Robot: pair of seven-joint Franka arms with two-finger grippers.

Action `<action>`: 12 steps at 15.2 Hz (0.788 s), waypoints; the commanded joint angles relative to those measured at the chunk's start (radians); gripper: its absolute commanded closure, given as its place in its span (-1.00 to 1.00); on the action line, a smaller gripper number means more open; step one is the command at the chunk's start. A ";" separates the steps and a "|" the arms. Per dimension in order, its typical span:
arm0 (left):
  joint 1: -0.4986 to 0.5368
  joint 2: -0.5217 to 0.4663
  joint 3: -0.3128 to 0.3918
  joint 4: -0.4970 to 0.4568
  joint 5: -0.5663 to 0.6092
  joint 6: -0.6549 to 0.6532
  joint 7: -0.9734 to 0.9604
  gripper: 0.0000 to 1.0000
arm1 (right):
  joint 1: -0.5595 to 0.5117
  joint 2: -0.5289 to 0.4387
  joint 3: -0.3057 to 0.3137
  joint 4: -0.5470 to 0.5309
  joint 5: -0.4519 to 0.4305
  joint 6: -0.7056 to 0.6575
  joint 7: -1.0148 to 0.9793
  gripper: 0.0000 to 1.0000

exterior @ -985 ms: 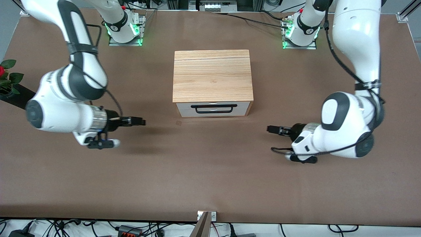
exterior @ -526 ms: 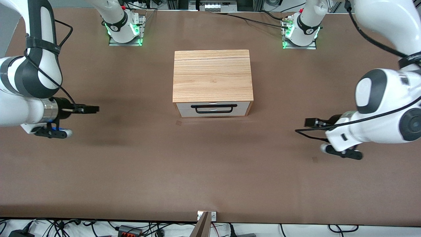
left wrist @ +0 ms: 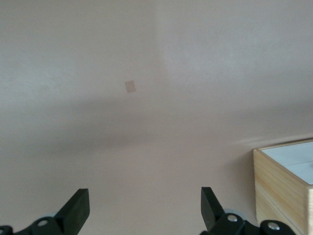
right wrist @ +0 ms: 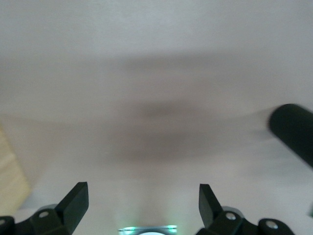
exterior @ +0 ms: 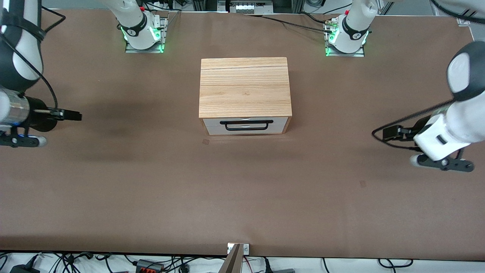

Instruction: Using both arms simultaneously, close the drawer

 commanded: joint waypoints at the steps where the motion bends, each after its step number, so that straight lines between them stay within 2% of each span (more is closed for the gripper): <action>1: 0.001 -0.066 0.027 0.013 0.023 -0.016 -0.009 -1.00 | -0.198 -0.129 0.248 -0.121 -0.075 0.069 -0.002 -1.00; 2: 0.017 -0.068 0.027 0.015 0.023 -0.015 -0.009 -1.00 | -0.262 -0.190 0.323 -0.178 -0.075 0.153 -0.004 -1.00; 3: 0.036 -0.068 0.024 0.016 0.020 -0.015 -0.006 -1.00 | -0.286 -0.236 0.363 -0.233 -0.080 0.241 -0.003 -1.00; 5: 0.046 -0.070 0.023 0.016 0.023 -0.015 -0.007 -1.00 | -0.292 -0.284 0.393 -0.357 -0.081 0.442 0.007 -1.00; 6: 0.046 -0.071 0.024 0.013 0.031 -0.018 -0.009 -1.00 | -0.289 -0.301 0.399 -0.381 -0.080 0.482 0.007 -1.00; 8: 0.047 -0.102 0.026 -0.004 0.055 -0.044 -0.004 -1.00 | -0.295 -0.333 0.400 -0.389 -0.069 0.446 0.005 -1.00; 9: 0.056 -0.111 0.027 -0.022 0.056 -0.053 -0.001 -1.00 | -0.292 -0.346 0.400 -0.392 -0.069 0.382 0.002 -1.00; 11: 0.075 -0.194 0.023 -0.140 0.053 -0.038 -0.001 -1.00 | -0.278 -0.369 0.394 -0.383 -0.069 0.221 0.020 -1.00; 12: 0.070 -0.227 0.020 -0.186 0.057 -0.038 -0.003 -1.00 | -0.275 -0.364 0.382 -0.373 -0.054 0.220 0.019 -1.00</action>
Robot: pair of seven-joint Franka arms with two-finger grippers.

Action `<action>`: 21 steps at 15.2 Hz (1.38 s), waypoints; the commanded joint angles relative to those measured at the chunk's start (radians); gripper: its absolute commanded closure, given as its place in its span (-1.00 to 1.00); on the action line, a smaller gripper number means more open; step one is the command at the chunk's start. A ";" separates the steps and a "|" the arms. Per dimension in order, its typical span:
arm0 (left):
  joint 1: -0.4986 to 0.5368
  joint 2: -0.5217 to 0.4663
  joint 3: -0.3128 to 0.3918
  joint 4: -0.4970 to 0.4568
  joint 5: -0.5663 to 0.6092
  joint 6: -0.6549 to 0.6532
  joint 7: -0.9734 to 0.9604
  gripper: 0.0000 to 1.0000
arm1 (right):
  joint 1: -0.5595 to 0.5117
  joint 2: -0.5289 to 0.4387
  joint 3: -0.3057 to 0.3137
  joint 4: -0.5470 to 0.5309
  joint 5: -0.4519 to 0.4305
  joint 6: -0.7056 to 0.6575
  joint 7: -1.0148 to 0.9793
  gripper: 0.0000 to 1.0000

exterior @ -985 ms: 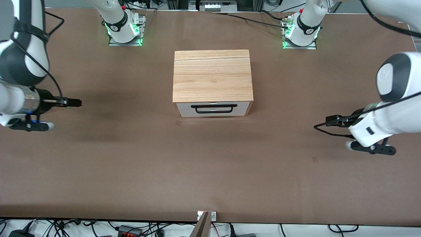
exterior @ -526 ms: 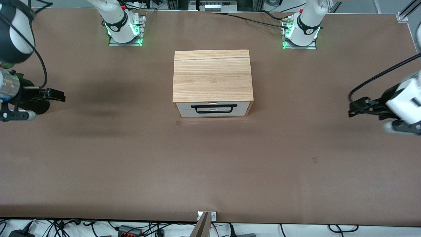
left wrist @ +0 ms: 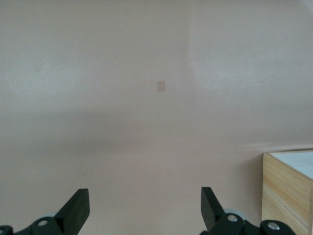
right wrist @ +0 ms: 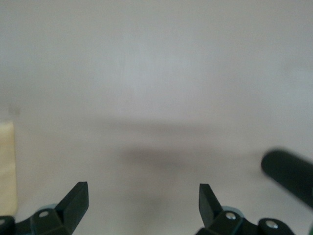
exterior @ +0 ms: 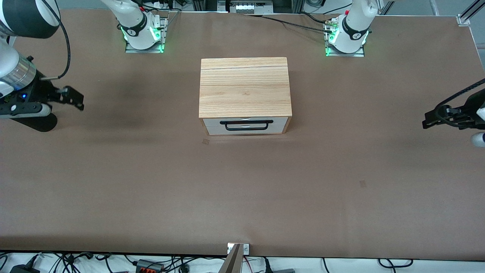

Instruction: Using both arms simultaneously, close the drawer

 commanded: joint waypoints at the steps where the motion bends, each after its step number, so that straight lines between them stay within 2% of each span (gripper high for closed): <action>1: -0.005 -0.161 -0.017 -0.208 0.033 0.015 -0.003 -1.00 | 0.015 -0.033 -0.040 -0.013 0.044 -0.029 0.014 -1.00; 2: -0.005 -0.196 -0.017 -0.260 0.034 0.033 -0.003 -1.00 | 0.059 -0.036 -0.117 -0.010 0.084 -0.028 0.014 -1.00; 3: -0.005 -0.234 -0.017 -0.321 0.037 0.070 0.000 -1.00 | 0.076 -0.036 -0.148 -0.002 0.093 -0.026 0.012 -1.00; 7: 0.003 -0.389 -0.084 -0.533 0.112 0.170 -0.008 -1.00 | 0.055 -0.027 -0.118 0.057 0.112 -0.055 0.008 -1.00; 10: 0.015 -0.495 -0.087 -0.687 0.114 0.223 -0.011 -1.00 | 0.038 -0.032 -0.101 0.064 0.097 -0.058 0.007 -1.00; 12: 0.020 -0.520 -0.090 -0.710 0.114 0.223 -0.014 -1.00 | 0.043 -0.032 -0.099 0.064 0.093 -0.061 0.007 -1.00; 15: 0.015 -0.509 -0.095 -0.695 0.135 0.229 -0.042 -1.00 | 0.051 -0.027 -0.107 0.064 0.092 -0.061 0.007 -1.00; 18: 0.021 -0.516 -0.193 -0.701 0.232 0.233 -0.187 -1.00 | 0.052 -0.027 -0.110 0.067 0.093 -0.063 0.007 -1.00; 21: 0.027 -0.519 -0.202 -0.702 0.231 0.240 -0.238 -1.00 | 0.046 -0.027 -0.108 0.067 0.093 -0.066 0.007 -1.00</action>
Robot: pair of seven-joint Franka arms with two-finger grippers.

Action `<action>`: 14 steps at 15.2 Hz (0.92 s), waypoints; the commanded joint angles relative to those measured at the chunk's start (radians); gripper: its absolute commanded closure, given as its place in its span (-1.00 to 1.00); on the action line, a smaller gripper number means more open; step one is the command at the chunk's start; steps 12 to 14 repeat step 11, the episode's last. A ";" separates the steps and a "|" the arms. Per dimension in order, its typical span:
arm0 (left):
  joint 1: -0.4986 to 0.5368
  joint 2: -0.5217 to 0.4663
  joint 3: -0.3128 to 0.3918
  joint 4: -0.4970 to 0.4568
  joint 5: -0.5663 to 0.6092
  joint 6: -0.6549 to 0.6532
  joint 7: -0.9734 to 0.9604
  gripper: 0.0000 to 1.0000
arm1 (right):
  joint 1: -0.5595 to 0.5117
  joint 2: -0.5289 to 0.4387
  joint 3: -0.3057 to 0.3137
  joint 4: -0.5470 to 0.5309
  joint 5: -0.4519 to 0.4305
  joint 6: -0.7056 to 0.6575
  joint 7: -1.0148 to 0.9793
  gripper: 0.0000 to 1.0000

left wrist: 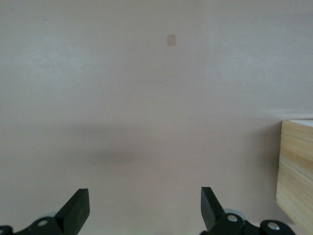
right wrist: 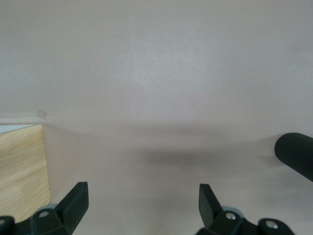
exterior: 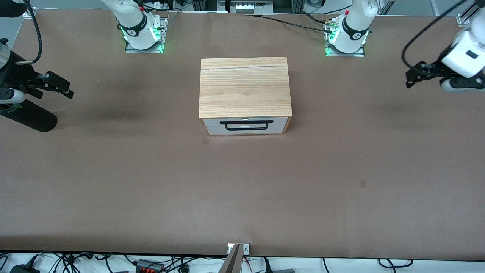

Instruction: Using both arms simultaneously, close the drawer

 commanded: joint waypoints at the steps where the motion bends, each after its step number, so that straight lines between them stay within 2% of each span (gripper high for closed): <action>1: 0.016 -0.027 -0.011 -0.025 0.028 0.028 -0.031 -1.00 | -0.005 -0.001 -0.001 0.013 -0.003 -0.020 0.001 -1.00; 14: 0.016 -0.004 -0.008 -0.009 0.020 0.021 -0.045 -1.00 | -0.017 -0.001 -0.007 0.018 0.005 -0.021 0.001 -1.00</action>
